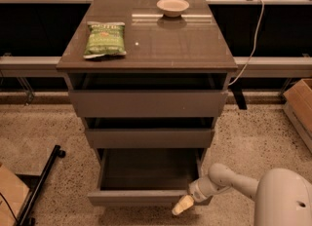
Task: Open bottom drawer
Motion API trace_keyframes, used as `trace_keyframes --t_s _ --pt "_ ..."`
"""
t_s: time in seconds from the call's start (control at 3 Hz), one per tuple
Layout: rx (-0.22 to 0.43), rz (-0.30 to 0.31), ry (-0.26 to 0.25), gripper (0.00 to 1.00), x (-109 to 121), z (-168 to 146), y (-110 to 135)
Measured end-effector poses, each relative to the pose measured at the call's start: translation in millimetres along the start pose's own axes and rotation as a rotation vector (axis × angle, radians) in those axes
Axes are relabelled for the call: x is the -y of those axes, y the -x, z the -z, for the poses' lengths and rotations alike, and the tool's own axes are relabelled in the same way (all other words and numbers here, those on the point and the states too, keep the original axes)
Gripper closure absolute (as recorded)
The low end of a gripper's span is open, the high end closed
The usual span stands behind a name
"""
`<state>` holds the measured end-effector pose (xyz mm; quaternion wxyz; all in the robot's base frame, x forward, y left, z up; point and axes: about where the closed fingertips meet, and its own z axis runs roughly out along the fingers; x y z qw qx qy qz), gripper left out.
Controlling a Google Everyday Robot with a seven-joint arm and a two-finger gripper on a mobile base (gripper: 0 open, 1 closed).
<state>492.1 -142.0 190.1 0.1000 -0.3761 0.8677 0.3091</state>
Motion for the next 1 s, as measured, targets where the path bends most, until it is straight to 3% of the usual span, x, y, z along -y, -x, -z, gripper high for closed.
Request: trace_keyframes --t_s 1.0 --pt "-0.029 -0.040 0.007 0.00 1.8 3.8 -12.7"
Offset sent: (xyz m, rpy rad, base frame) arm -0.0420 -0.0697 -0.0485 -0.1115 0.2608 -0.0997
